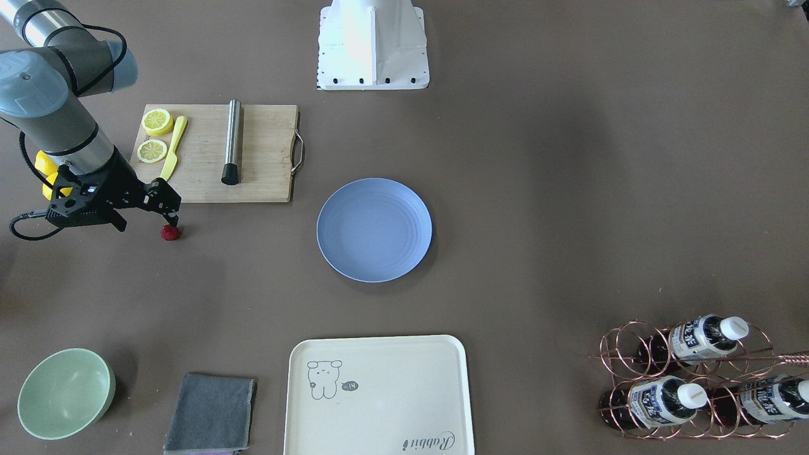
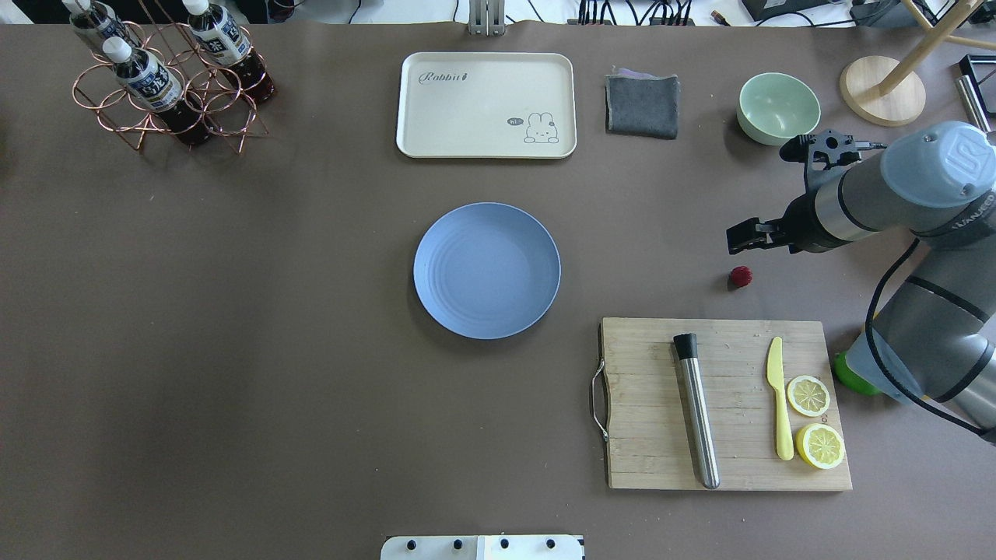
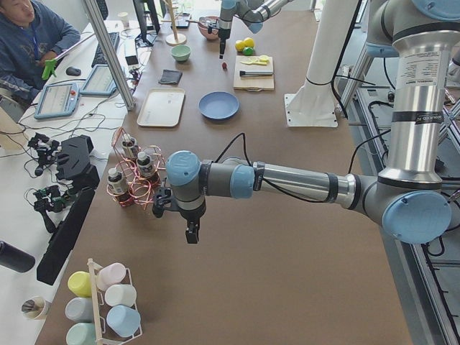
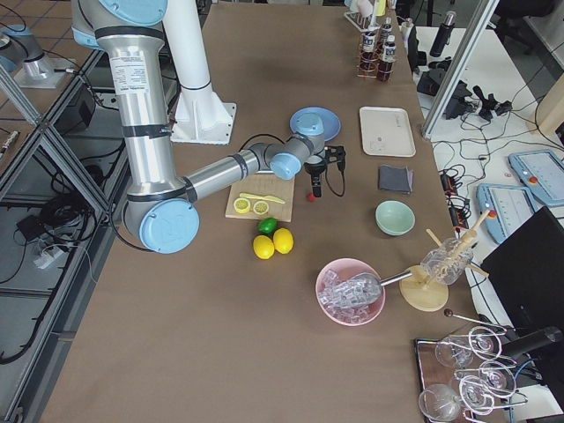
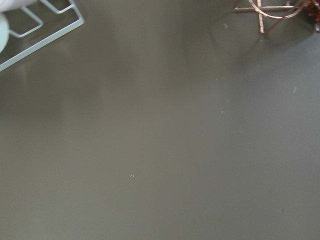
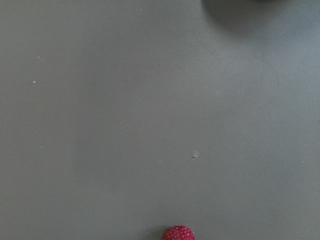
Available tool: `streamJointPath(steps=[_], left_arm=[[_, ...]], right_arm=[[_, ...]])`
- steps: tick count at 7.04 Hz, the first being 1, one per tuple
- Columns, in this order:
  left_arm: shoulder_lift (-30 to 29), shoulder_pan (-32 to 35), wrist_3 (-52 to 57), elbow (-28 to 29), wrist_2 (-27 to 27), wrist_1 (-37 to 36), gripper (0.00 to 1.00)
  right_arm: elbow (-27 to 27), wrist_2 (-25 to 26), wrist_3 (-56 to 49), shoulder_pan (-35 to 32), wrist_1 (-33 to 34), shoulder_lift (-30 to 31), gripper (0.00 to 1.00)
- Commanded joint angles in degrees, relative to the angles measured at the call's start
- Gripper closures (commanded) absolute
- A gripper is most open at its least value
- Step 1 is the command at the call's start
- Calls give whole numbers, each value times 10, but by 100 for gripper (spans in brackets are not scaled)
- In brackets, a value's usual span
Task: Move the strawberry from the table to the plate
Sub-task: 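Lower the right gripper onto the red strawberry and close it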
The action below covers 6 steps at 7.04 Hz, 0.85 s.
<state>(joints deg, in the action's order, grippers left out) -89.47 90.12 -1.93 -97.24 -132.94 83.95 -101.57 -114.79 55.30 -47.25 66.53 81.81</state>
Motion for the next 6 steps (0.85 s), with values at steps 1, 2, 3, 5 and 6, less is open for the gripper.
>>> streamJointPath(steps=[1,2,3,5,6], left_arm=[[16,15,14,3,43,-8,0],[16,15,14,4,43,-8,0],[16,15,14,4,43,-8,0],[16,15,14,4,43,-8,0],[16,15,14,5,43,-8,0]], right_arm=[[36,18,6,21,-7,-1,3],[39,26,9,27,-7,0,4],[38,28,23,37,-8,0,6],[41,46,38,57,-7,-17,12],[43,60,38,65,-7,-18,14]])
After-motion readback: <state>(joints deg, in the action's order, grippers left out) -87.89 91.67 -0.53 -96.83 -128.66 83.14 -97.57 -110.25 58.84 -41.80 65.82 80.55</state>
